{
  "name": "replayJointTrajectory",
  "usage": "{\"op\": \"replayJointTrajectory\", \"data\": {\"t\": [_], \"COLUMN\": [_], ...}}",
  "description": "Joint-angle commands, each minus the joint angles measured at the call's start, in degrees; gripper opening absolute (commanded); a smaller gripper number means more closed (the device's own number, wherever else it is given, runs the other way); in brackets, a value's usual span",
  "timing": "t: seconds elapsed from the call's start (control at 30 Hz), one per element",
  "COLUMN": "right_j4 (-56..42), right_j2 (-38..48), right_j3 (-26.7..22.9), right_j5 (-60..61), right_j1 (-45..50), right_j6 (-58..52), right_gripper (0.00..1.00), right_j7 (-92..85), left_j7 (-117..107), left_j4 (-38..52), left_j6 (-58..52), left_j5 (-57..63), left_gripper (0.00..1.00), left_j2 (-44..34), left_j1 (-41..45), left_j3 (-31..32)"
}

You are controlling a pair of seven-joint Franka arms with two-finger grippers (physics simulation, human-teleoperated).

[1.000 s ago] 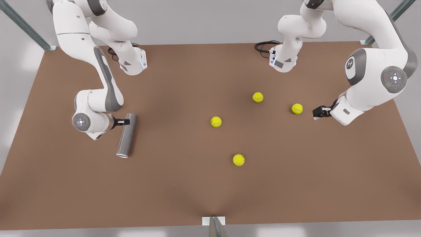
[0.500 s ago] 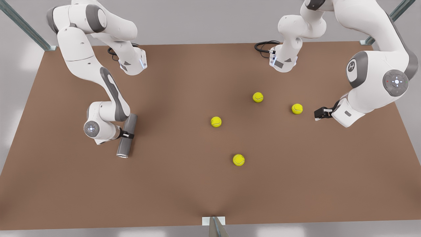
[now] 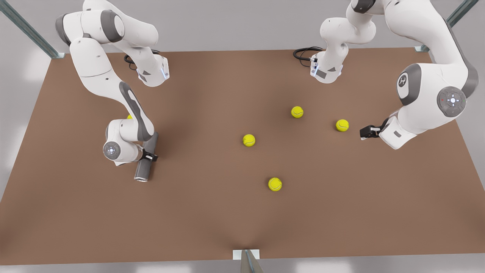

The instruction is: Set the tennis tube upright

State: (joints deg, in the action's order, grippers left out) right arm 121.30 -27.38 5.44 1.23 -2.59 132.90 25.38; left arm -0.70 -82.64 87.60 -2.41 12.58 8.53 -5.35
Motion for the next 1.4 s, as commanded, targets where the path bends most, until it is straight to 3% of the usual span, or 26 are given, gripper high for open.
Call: {"op": "replayJointTrajectory", "data": {"t": [0.0,0.13,0.3,0.47,0.57,0.67,0.8,0.87,1.13,1.3,1.37], "right_j4": [0.0,-1.1,-10.9,-24.4,-33.7,-34.9,-37.4,-40.3,-40.4,-40.0,-40.0], "right_j2": [0.0,0.2,0.7,-0.6,-7.1,-8.9,-11.3,-13.3,-16.5,-18.6,-19.0], "right_j3": [0.0,-0.1,-0.1,-0.2,-0.2,-0.3,-0.7,-3.2,-4.5,-4.7,-4.7], "right_j5": [-0.2,-0.2,-0.6,-2.7,-5.7,-12.1,-13.1,-14.1,-17.5,-17.4,-17.2], "right_j1": [0.0,0.3,4.7,25.7,37.4,45.5,48.1,47.3,47.8,49.6,49.6], "right_j6": [0.1,-1.3,-9.1,-11.1,-11.0,-10.8,-10.0,-6.7,0.2,2.5,2.5], "right_gripper": [0.69,0.69,0.72,0.72,0.72,0.72,0.72,0.72,0.72,0.77,0.84], "right_j7": [1.8,0.6,-5.0,-35.2,-57.8,-61.5,-64.8,-73.1,-77.8,-77.2,-77.0], "left_j7": [-0.1,-0.2,-0.2,-0.2,-0.2,0.0,0.2,0.3,0.3,0.3,0.3], "left_j4": [0.0,-0.1,-0.1,-0.1,-0.1,-0.1,-0.1,-0.1,-0.1,-0.1,-0.1], "left_j6": [-0.1,-0.1,-0.7,-0.6,-0.5,-0.2,-0.2,-0.2,-0.2,-0.2,-0.1], "left_j5": [0.0,0.0,0.0,0.0,0.0,0.0,0.0,0.0,0.0,0.0,0.0], "left_gripper": [1.0,1.0,1.0,1.0,1.0,1.0,1.0,1.0,1.0,1.0,1.0], "left_j2": [0.1,0.1,0.1,0.3,0.4,0.5,0.8,0.8,0.9,1.0,1.0], "left_j1": [0.0,0.0,0.0,-0.1,-0.3,-0.4,-1.0,-1.0,-1.0,-1.0,-1.0], "left_j3": [0.0,0.0,0.0,0.0,0.0,0.0,0.0,0.0,0.0,0.0,0.0]}}
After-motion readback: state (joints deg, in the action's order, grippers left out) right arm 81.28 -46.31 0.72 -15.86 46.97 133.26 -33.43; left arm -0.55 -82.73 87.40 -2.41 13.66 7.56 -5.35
